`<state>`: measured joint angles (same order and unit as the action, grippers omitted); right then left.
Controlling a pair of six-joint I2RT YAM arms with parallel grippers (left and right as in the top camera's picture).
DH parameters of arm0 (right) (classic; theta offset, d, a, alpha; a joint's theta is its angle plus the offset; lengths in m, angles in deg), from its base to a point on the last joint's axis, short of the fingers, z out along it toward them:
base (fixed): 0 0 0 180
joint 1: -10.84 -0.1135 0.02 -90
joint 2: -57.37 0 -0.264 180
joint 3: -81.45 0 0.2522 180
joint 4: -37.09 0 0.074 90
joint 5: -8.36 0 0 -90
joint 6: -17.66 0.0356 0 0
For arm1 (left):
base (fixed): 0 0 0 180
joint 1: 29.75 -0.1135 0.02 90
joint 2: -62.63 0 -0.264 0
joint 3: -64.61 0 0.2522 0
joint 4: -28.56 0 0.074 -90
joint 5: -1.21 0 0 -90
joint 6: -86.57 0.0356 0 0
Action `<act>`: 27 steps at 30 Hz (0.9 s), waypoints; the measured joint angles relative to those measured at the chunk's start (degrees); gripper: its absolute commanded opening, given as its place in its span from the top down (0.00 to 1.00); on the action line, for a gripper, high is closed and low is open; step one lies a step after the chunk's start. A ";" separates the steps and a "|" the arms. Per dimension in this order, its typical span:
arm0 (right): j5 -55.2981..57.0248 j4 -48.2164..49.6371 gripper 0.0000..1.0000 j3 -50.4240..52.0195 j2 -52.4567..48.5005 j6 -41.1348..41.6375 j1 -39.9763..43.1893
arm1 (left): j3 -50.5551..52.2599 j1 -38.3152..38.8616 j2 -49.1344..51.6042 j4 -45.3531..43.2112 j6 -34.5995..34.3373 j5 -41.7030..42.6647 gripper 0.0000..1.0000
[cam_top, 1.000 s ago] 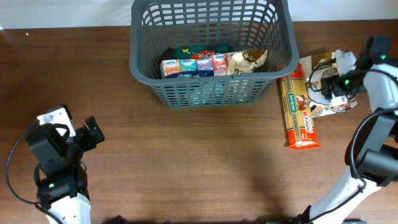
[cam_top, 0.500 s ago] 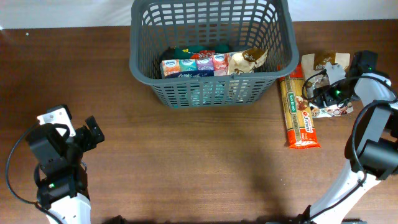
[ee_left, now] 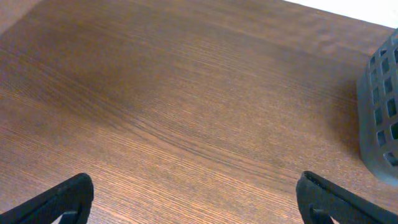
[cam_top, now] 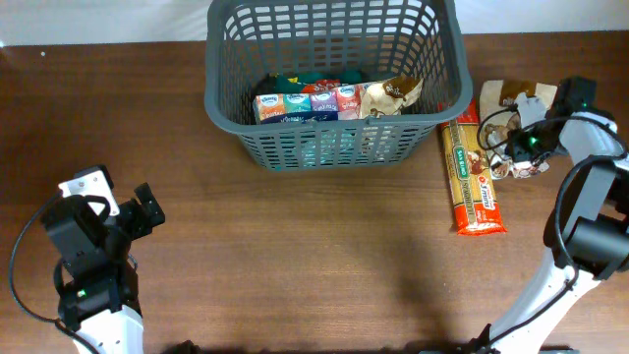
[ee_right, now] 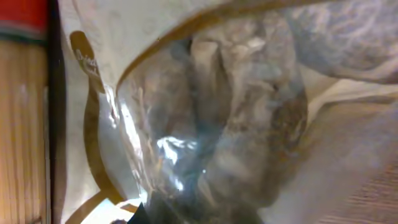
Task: Pack container
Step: 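Lift the snack bag with the right gripper over the basket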
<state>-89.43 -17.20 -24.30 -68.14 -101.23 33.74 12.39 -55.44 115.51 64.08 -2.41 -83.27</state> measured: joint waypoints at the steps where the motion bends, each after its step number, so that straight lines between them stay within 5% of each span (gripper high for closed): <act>1: 0.04 -0.66 0.96 -0.90 -0.24 0.52 0.00 | 0.00 0.00 0.00 0.00 -0.02 0.00 0.01; 13: -6.45 -8.83 0.96 -37.05 1.81 10.43 0.00 | 0.00 0.00 0.00 0.00 -0.02 0.00 0.01; 20: -34.18 -3.06 0.96 -55.21 7.78 17.42 -1.57 | 0.00 0.00 0.00 -0.02 -0.02 0.00 0.01; 27: -55.82 0.28 0.96 -55.91 7.85 18.36 -12.74 | 0.00 0.00 0.07 0.02 -0.02 0.00 0.01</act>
<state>-145.26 -16.92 -80.21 -60.30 -82.87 21.00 12.39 -55.44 115.58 64.10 -2.43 -83.27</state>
